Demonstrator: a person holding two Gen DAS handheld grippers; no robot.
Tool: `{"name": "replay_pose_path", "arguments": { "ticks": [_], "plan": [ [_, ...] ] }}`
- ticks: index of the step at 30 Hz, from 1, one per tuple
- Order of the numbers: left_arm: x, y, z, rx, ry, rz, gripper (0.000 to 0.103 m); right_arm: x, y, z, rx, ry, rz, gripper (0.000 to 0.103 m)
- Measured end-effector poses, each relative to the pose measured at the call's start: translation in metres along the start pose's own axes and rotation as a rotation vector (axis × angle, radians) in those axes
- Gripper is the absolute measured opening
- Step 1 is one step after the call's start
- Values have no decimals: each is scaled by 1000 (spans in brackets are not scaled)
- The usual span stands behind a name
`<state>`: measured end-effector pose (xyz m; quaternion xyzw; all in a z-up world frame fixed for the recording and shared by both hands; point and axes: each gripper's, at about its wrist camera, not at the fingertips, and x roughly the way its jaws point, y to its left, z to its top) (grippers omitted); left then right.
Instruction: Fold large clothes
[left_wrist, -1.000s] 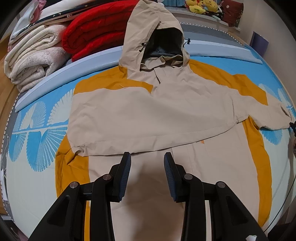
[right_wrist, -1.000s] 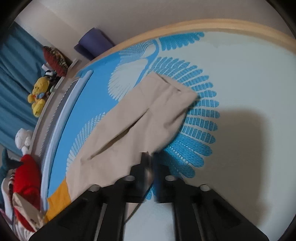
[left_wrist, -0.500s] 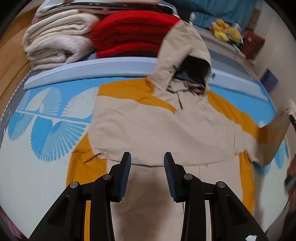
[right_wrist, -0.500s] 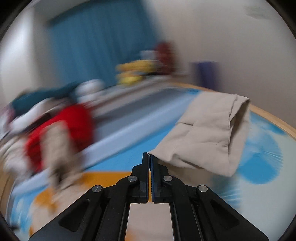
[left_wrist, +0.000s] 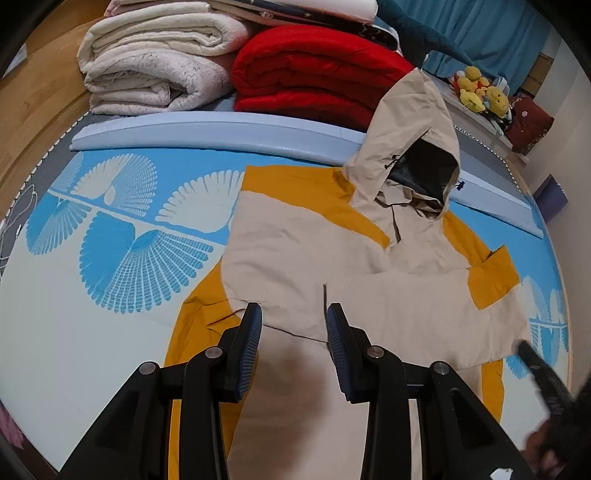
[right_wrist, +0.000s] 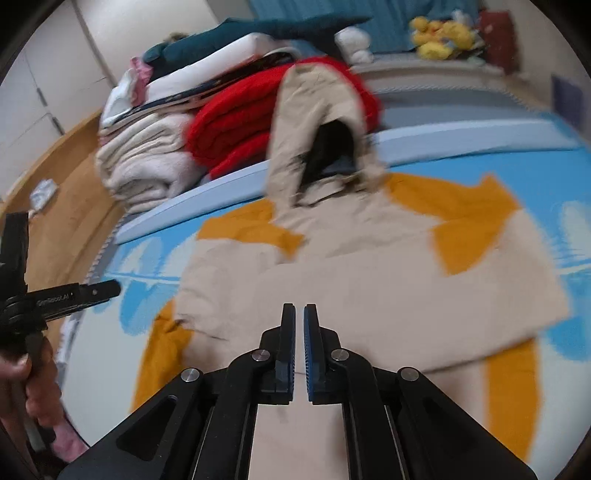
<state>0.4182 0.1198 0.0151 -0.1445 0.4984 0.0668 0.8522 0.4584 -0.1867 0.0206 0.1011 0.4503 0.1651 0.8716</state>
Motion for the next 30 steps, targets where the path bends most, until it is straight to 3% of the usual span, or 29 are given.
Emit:
{"name": "replay_pose_path", "arguments": {
  "ticks": [5,8,10,15,23,30],
  "plan": [
    [41,-2,-15,-31,102,-73,30,-45,-52,5,171,-42,-106,18],
    [73,-8,-31,-48,180,-109,28,-41,-82,6,286,-25,-147,18],
    [89,-12,-42,-53,210,-121,28,-29,-92,9,336,9,-124,18],
    [110,-23,-46,-39,202,-149,30,-3,-104,17,263,52,-160,18],
    [146,-23,-57,-53,269,-153,31,6,-125,24,335,76,-153,18],
    [152,-36,-62,-10,286,-158,32,18,-135,23,388,115,-155,18]
  ]
}}
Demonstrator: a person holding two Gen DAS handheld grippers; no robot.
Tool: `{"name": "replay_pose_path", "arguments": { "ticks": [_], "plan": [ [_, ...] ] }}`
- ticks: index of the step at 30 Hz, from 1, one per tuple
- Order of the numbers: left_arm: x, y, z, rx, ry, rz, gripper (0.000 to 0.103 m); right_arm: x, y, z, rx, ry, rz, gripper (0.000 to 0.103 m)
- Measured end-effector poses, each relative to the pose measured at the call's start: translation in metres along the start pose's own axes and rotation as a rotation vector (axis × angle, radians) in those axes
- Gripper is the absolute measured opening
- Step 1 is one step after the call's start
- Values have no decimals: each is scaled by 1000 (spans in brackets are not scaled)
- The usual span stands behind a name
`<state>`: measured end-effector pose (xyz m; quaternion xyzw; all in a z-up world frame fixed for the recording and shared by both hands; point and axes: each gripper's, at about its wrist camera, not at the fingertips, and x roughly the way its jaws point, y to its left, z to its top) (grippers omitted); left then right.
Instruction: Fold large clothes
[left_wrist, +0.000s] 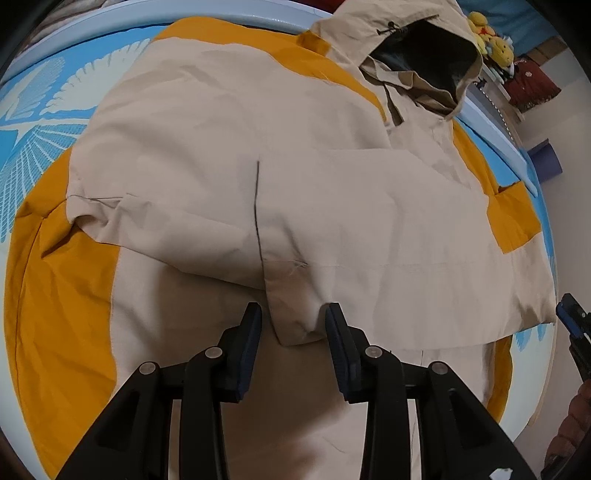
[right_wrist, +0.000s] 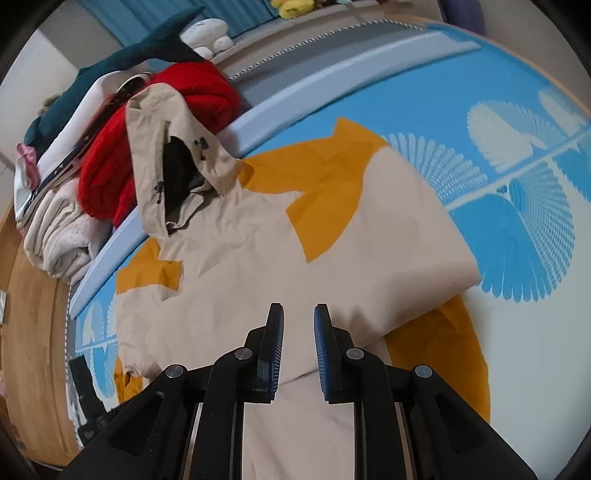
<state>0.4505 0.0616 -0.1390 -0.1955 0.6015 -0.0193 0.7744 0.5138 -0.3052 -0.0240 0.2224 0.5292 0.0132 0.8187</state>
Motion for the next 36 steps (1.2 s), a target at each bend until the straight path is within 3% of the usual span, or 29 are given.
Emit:
{"name": "replay_pose_path", "arguments": {
  "ticks": [3,5,9,13,18,23,31,36],
  "plan": [
    [1,-1,1,1,5,-2,30,2,-7,3,24,0,-20,18],
    [1,-1,2,-1,11,-14,17,4,-10,5,42,1,-24,18],
    [-13,-6,6,20,-13,-37,5,7,-16,11,68,7,-45,18],
    [-62,1,26,10,-154,-44,4,8,-25,18,101,-5,-55,18],
    [-106,59,43,-181,-334,100,4,12,-38,24,144,4,-58,18],
    [-101,98,44,-339,-288,49,19,32,-51,19,185,75,-57,21],
    [-78,110,41,-398,-210,30,30,79,-74,-3,333,266,34,26],
    [-74,109,41,-391,-198,35,30,94,-102,-9,452,273,13,29]
  ]
}}
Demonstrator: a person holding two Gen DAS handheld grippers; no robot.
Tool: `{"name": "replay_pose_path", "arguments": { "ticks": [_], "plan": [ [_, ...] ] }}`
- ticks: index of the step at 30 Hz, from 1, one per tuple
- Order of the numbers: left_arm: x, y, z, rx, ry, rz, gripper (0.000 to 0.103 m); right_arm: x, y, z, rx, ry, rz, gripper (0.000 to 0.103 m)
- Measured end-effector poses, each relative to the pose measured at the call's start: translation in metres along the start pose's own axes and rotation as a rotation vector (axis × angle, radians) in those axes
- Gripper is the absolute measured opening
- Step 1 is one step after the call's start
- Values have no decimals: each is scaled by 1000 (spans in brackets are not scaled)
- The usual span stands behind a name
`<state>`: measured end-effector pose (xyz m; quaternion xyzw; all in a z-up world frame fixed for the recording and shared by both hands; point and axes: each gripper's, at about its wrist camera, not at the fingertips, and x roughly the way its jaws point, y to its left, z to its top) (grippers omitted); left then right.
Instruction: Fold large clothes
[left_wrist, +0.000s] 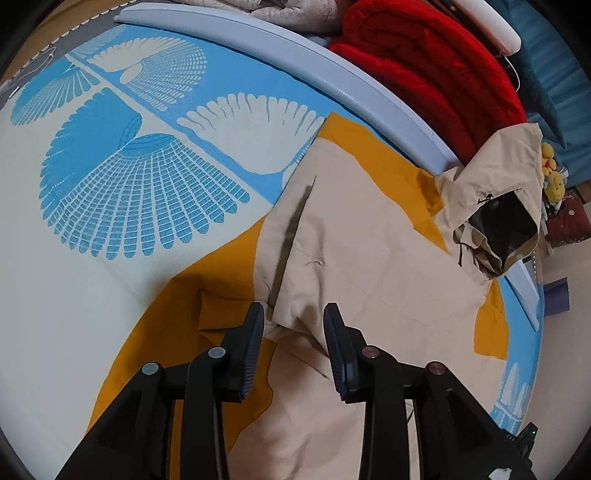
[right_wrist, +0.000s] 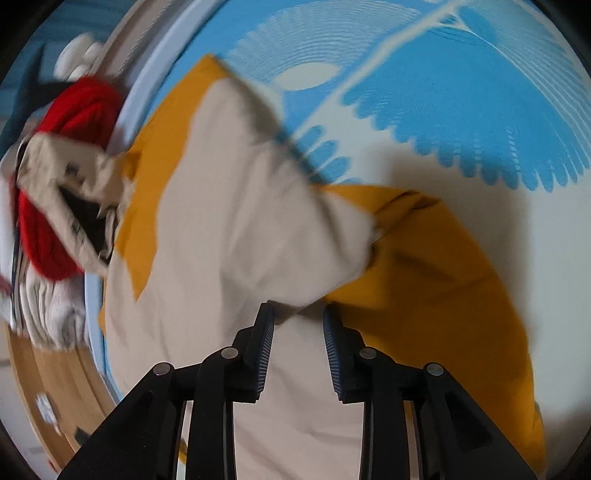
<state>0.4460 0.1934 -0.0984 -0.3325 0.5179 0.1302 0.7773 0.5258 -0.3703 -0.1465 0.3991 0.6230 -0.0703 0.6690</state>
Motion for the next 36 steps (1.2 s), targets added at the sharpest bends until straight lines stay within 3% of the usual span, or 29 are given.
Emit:
{"name": "replay_pose_path", "arguments": {
  "ticks": [2,3,5,10,13,16,19,21,22,24,26,28,31,36],
  "plan": [
    [0,-1,0,-1,1,-3,30,-1,-7,7,27,-19,34,24],
    [0,-2,0,0,1,-6,30,-4,-10,11,39,-39,52,8],
    [0,-7,0,19,1,-9,30,-12,-20,16,87,-81,65,6],
    [3,-24,-5,83,2,-9,29,-25,-35,23,153,-155,-12,7],
    [2,-33,-7,119,-6,-19,29,-32,-23,17,113,-157,-60,10],
    [2,-37,-8,138,-6,-33,29,-59,-3,-4,41,-292,-129,10],
    [15,-35,-11,149,18,-34,29,-58,25,-9,-94,-337,-79,18],
    [36,-31,-17,167,70,29,29,-34,42,-1,-229,-270,-1,41],
    [43,-26,-20,161,95,65,29,-23,46,1,-265,-238,-1,43],
    [46,-20,-22,131,112,65,29,1,39,6,-270,-164,-106,43],
    [33,-26,-16,140,84,58,28,13,29,8,-248,-107,-147,43],
    [16,-34,-11,167,32,65,29,6,29,8,-247,-114,-159,43],
    [-9,-47,-8,203,-47,67,29,-26,46,0,-314,-215,-197,43],
    [-31,-69,-12,298,-143,86,29,-86,81,-20,-476,-380,-174,43]
  ]
}}
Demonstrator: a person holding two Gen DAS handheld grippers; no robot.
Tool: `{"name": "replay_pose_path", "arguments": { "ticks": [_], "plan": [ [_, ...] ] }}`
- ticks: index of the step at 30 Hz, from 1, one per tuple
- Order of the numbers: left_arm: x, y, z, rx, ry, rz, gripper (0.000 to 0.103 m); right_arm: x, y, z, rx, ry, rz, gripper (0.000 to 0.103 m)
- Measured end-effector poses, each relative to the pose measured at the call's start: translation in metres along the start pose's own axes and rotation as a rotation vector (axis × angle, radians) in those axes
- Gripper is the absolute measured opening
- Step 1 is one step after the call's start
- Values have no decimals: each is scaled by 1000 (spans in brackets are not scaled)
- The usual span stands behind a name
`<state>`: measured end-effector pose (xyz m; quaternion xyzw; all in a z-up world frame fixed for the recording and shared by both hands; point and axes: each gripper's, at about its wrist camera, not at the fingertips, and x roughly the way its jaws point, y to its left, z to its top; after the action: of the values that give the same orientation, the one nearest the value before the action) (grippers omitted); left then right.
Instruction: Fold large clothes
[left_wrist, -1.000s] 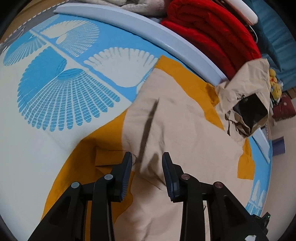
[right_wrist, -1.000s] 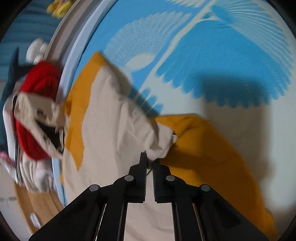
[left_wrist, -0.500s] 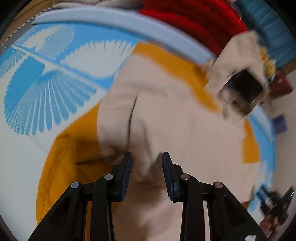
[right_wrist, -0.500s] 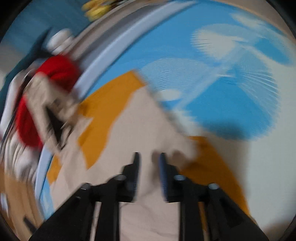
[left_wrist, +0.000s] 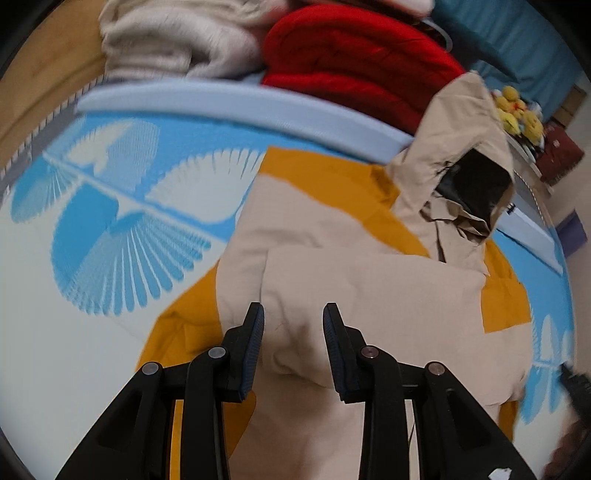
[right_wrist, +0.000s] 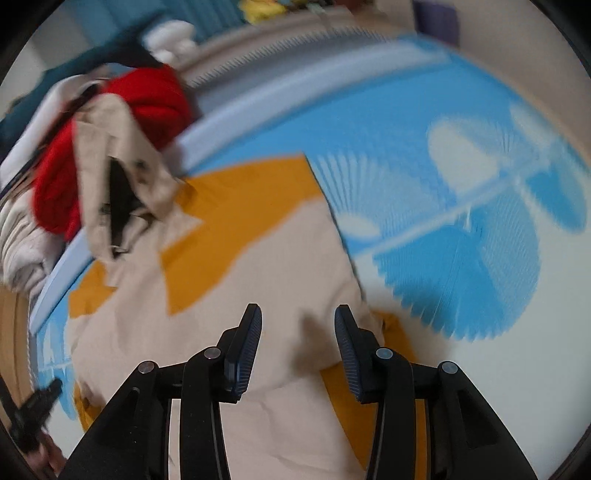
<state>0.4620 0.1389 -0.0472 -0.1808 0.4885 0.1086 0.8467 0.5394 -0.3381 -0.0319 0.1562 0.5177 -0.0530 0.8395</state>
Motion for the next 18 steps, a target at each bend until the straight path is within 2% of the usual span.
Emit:
{"name": "replay_pose_path", "arguments": {
  "ticks": [5,9,14,16,17,18],
  "plan": [
    [-13,-24,-5,122,-63,15,29,-44,27,4,-144,-120,-14,43],
    [-37,-34,-2,180,-109,-14,29,-71,27,3,-192,-156,2,43],
    [-64,-57,24,231,-190,-24,29,-89,19,2,-259,-182,8,42],
    [-64,-72,42,253,-193,-30,29,-91,12,4,-253,-170,22,35],
    [-62,-82,53,266,-198,-36,29,-90,11,5,-256,-166,20,26],
    [-60,-92,63,286,-208,-35,29,-89,10,5,-264,-161,14,22]
  ]
}}
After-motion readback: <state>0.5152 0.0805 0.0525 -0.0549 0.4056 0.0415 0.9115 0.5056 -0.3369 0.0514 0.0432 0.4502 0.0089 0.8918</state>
